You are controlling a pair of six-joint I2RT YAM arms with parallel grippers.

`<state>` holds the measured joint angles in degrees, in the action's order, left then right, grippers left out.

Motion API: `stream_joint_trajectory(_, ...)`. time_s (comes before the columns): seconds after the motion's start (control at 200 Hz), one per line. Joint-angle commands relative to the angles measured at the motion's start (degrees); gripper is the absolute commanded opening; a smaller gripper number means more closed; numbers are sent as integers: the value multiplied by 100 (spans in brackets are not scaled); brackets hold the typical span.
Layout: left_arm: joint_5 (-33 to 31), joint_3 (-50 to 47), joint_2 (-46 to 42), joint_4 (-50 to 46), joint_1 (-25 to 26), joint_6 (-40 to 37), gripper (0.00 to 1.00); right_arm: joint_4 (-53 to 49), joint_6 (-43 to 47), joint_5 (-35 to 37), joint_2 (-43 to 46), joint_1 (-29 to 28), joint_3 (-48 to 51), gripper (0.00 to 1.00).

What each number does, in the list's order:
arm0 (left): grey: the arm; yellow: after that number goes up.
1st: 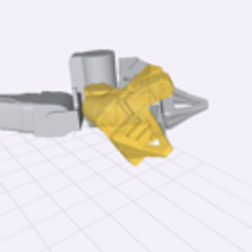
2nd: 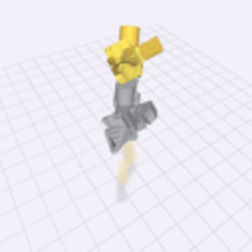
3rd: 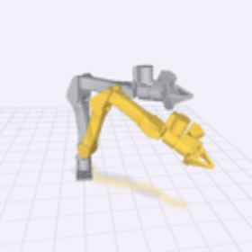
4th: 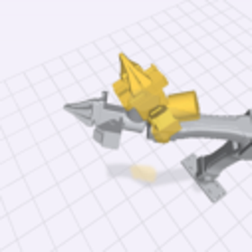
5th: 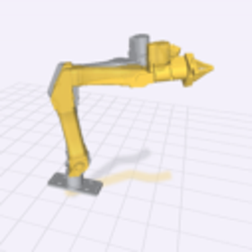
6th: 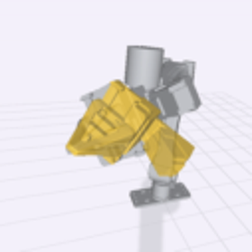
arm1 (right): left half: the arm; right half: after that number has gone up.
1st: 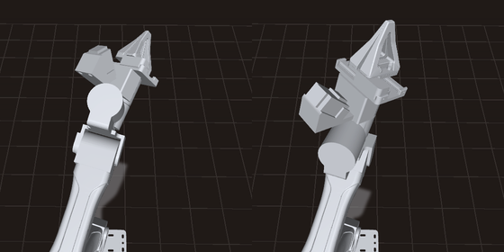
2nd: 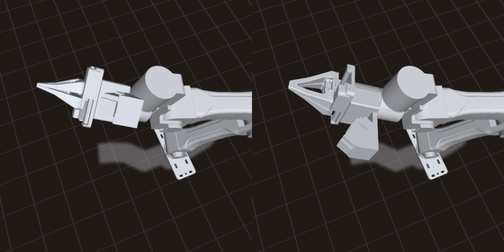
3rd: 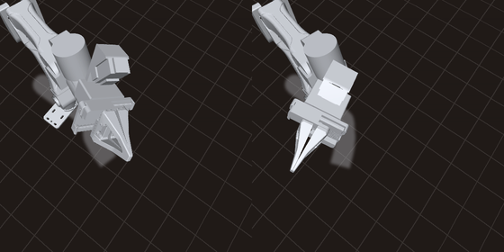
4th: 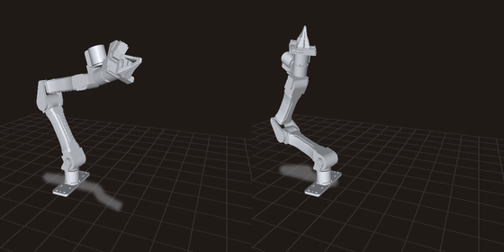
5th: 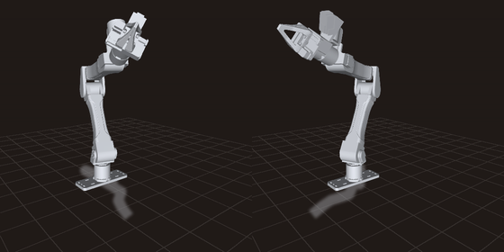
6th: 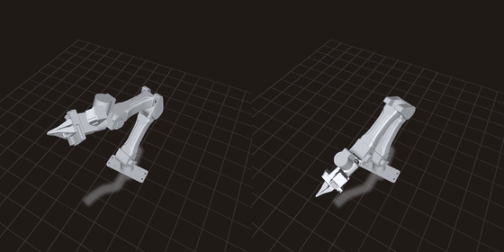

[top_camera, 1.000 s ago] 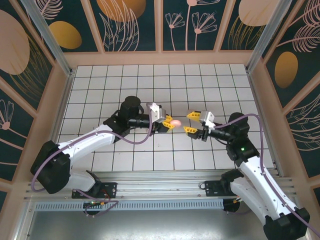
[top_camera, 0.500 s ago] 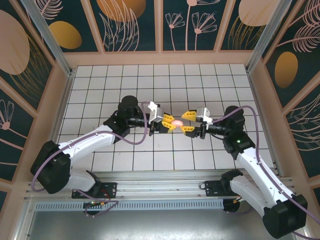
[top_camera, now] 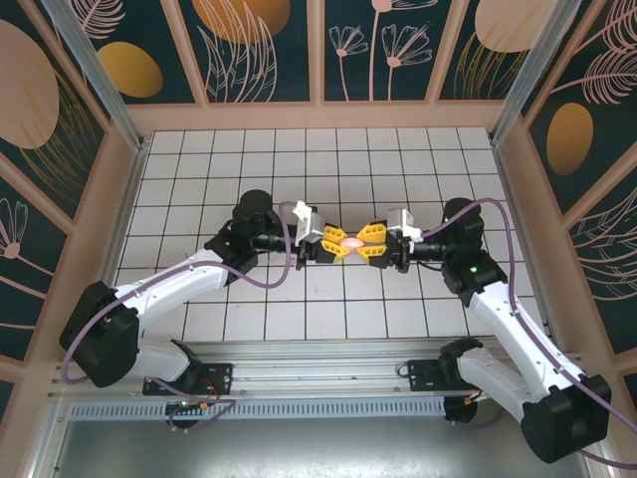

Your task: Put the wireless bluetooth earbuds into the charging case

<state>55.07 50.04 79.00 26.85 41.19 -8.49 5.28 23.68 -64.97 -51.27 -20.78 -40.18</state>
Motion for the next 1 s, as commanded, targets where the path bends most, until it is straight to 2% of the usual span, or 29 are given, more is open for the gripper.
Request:
stream_joint_trajectory(0.0,163,166,-145,295,-17,76,17,-283,236,-51,-54,-30,-217,33)
stream_joint_trajectory(0.05,162,173,-140,280,-16,70,17,-304,264,-34,-39,-32,-227,32)
stream_joint_trajectory(0.15,165,191,-140,269,-22,73,18,-363,318,0,-35,-22,-257,23)
stream_joint_trajectory(0.255,124,249,-150,174,-16,67,23,-517,436,66,-41,-27,-345,16)
stream_joint_trajectory(0.345,13,426,-171,-492,-17,-382,34,-1025,809,275,-38,-26,-574,16)
stream_joint_trajectory(0.475,-384,713,-234,-1723,-20,-1489,36,-2351,1691,762,-175,-38,-1163,15)
stream_joint_trajectory(0.586,-608,806,-281,-2159,-14,-1922,38,-3171,2225,1021,-364,-65,-1619,15)
stream_joint_trajectory(0.716,-687,823,-265,-2306,-15,-2112,43,-3573,2514,1166,-562,-185,-1942,16)
stream_joint_trajectory(0.996,-583,849,-203,-2343,-6,-2095,42,-3567,2623,1267,-909,-605,-2116,16)
